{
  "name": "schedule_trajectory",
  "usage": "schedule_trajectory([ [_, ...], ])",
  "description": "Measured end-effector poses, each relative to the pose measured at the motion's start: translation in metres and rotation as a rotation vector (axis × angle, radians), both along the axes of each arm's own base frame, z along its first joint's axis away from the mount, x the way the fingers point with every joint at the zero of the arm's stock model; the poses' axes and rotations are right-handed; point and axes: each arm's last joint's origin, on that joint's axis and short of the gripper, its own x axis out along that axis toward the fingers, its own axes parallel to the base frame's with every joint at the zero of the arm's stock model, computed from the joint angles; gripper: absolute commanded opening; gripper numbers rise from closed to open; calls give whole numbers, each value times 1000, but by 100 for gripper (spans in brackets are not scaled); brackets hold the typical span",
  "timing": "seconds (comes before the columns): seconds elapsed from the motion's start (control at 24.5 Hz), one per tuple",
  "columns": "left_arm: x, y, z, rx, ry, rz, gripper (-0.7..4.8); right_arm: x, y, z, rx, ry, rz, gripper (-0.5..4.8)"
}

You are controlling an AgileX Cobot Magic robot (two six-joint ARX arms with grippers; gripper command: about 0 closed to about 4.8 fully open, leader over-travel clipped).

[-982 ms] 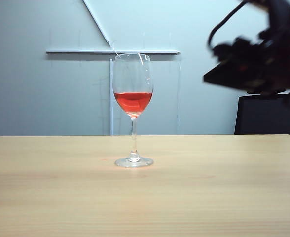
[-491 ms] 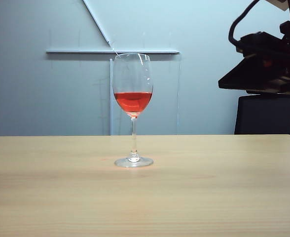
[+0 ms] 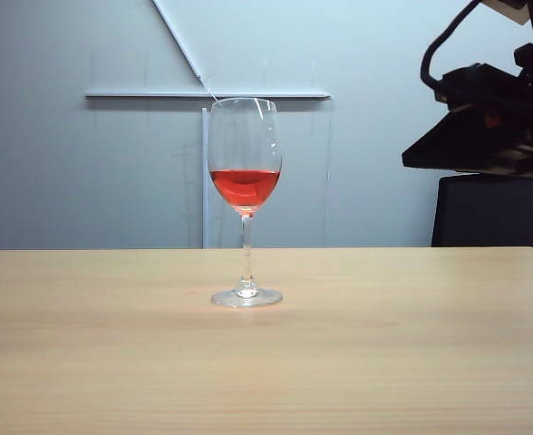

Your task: Gently pick up the goblet, rotate it counterclockwise for two full turns (viewing from above), and then place it back on the table.

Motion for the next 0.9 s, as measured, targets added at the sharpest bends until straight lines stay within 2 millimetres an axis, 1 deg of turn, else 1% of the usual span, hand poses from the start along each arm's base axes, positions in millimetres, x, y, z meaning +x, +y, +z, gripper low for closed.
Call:
schedule_trajectory([
  [0.25,1,6,0,0,0,70,-5,0,0,0,0,0,0,-8],
  [0.9,1,6,0,0,0,74,-5,-1,0,0,-1,1,0,-8],
])
